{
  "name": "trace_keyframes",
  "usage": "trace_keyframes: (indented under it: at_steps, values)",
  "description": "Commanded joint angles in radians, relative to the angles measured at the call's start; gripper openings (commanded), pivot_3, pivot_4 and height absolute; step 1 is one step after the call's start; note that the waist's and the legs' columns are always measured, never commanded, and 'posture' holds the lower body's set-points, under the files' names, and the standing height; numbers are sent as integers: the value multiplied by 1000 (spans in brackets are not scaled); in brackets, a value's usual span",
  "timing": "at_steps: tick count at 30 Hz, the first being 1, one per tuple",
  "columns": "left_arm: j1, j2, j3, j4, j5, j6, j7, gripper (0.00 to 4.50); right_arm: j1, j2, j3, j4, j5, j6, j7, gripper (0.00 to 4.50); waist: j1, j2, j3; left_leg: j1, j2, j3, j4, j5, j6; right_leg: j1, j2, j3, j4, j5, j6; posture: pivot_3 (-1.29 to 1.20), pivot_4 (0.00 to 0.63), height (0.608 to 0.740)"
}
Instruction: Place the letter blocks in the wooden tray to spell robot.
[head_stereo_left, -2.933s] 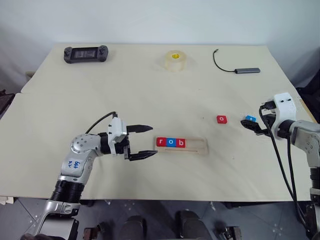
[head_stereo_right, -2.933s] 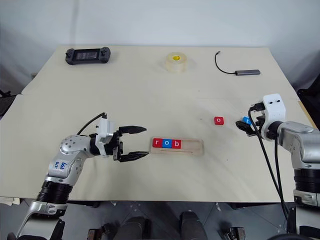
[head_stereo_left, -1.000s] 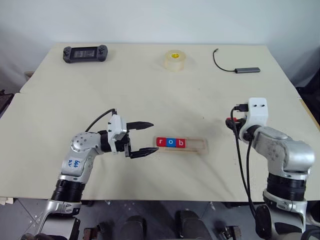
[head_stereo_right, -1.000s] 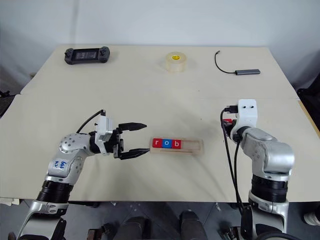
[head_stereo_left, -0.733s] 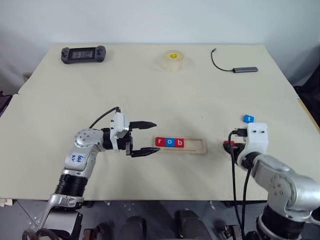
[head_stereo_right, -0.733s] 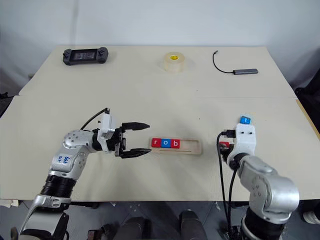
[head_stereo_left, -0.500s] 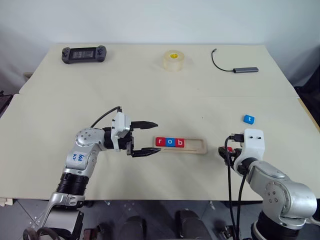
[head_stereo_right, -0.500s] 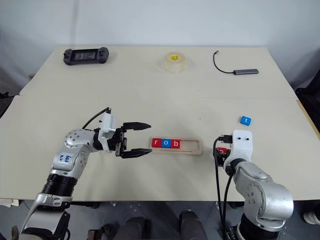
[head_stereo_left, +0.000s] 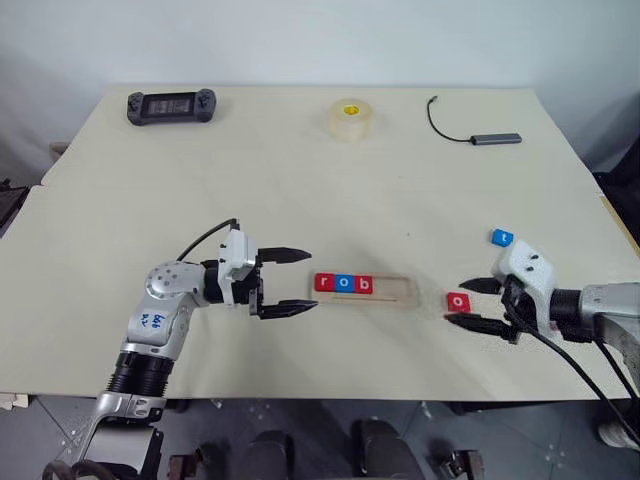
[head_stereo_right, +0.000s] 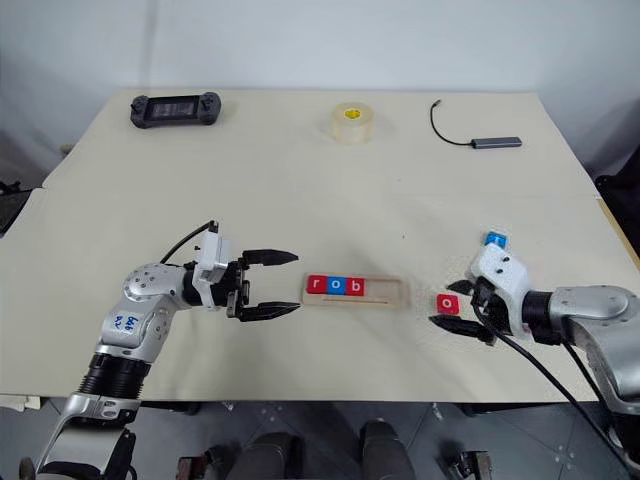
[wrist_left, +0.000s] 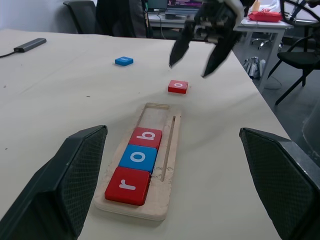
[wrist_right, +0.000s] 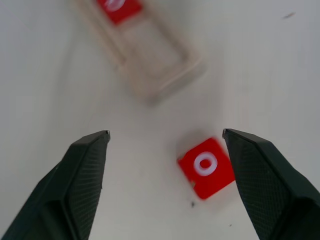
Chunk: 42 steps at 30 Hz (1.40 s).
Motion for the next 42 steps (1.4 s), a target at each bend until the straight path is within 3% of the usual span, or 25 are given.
trace_keyframes:
  at_steps: [1, 12, 15, 19, 21, 25, 27, 33, 42]
  values:
    - [2, 2, 7, -53, -21, -2, -1, 4500, -62, -31, 63, 147, -67, -188, 98, 3772, 0, 0, 0, 0, 0, 0, 0, 0, 0, 0, 0, 0, 0, 0, 0, 0, 150, 740]
    - [34, 14, 20, -104, -25, 16, 21, 4500, -195, 17, 179, 393, -156, -340, 160, 3772, 2, 0, 0, 0, 0, 0, 0, 1, -1, -1, -1, 0, 0, 0, 0, 0, 150, 740]
    - [32, 15, 20, -106, -27, 19, 24, 4500, -212, 29, 189, 429, -160, -342, 172, 3152, 1, 0, 0, 0, 0, -1, 1, 1, -1, -1, -1, -1, 0, 0, 0, 0, 150, 740]
    - [25, 15, 20, -109, -34, 22, 23, 4500, -226, 36, 192, 455, -168, -359, 177, 1786, 2, 0, 0, 0, 0, -1, 1, 1, -1, -1, -1, -1, 0, 0, 0, 0, 150, 740]
    - [23, 15, 18, -111, -38, 21, 20, 4500, -236, 38, 190, 459, -170, -363, 174, 1452, 2, 0, 0, 0, 0, -1, 1, 1, -1, -1, -1, -1, 0, 0, 0, 0, 150, 740]
    - [17, 19, 18, -108, -44, 22, 16, 4500, -292, 45, 183, 392, -137, -308, 186, 1453, -1, 0, 0, 0, 0, 0, 1, 1, -2, -1, -1, -1, 1, 0, 0, 0, 150, 740]
    - [16, 24, 24, -97, -41, 16, 16, 4500, -351, 55, 198, 291, -91, -195, 204, 1453, -4, 2, 1, 0, 0, 0, 1, 1, -2, -2, -1, 0, 2, 0, 0, 0, 150, 740]
    - [20, 31, 33, -85, -37, 11, 24, 4500, -501, 111, 317, 164, -94, 0, 200, 1453, 2, 2, 1, -1, 0, -2, 1, 2, -3, -3, -1, -1, 2, 0, 0, 0, 150, 740]
    - [53, 29, 38, -126, -37, 23, 50, 4500, -599, 197, 480, 300, -244, -75, 168, 1453, 22, 2, 1, -3, -2, -3, 1, 1, -2, -4, -3, -3, 0, 0, 0, 0, 150, 740]
